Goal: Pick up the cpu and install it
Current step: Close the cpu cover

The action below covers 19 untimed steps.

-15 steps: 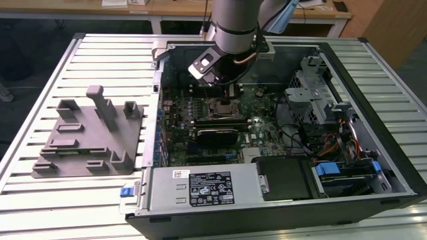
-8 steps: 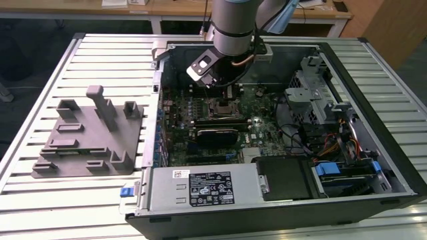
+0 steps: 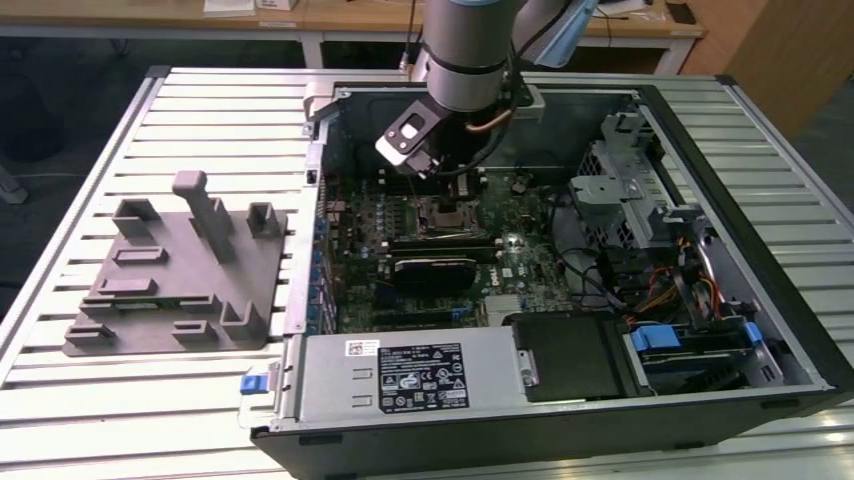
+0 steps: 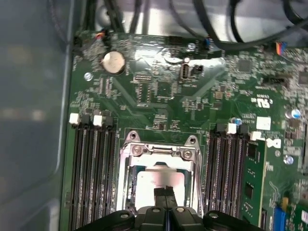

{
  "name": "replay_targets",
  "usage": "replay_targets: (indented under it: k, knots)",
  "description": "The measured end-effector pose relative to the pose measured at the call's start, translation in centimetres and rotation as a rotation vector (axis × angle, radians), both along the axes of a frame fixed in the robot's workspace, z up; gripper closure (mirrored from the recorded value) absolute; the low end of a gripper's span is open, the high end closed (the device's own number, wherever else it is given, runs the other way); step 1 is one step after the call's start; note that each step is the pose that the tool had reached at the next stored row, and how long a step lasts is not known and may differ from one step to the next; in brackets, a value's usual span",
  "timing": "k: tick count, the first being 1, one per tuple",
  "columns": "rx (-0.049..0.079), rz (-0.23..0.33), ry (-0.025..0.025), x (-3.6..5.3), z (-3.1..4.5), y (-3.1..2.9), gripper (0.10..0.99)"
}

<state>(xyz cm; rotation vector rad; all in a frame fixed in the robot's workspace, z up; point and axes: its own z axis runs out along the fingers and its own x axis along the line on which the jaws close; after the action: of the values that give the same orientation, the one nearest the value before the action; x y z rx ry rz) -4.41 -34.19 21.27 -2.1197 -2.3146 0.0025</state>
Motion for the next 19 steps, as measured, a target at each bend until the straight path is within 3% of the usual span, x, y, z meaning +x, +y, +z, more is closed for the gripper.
replay_targets:
  k: [19]
  knots:
    - [0.0, 0.346, 0.0, 0.0, -0.06, 0.0, 0.98]
